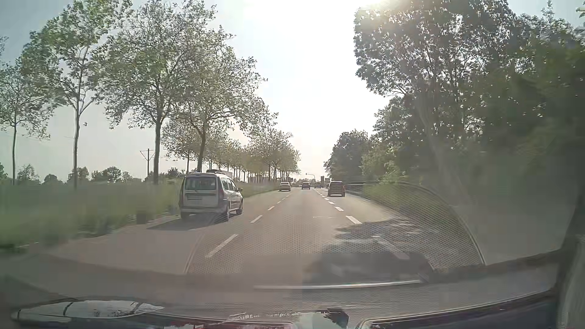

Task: Follow the waypoints while adhering to traffic rules and regulations

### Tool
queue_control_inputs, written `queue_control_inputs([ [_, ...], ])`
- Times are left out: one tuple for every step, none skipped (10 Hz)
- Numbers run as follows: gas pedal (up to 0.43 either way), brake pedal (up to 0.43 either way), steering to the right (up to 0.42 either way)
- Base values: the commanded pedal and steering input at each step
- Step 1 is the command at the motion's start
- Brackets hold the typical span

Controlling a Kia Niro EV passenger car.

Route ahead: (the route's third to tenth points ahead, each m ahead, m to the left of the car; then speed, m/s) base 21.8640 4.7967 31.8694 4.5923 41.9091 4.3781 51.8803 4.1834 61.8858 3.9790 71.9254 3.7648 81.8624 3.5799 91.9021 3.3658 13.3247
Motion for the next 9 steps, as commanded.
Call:
queue_control_inputs([
  [0.110,0.000,0.002],
  [0.110,0.000,0.002],
  [0.110,0.000,0.002],
  [0.110,0.000,0.002],
  [0.110,0.000,0.002],
  [0.110,0.000,0.002],
  [0.110,0.000,0.002],
  [0.110,0.000,0.002],
  [0.110,0.000,0.002],
])
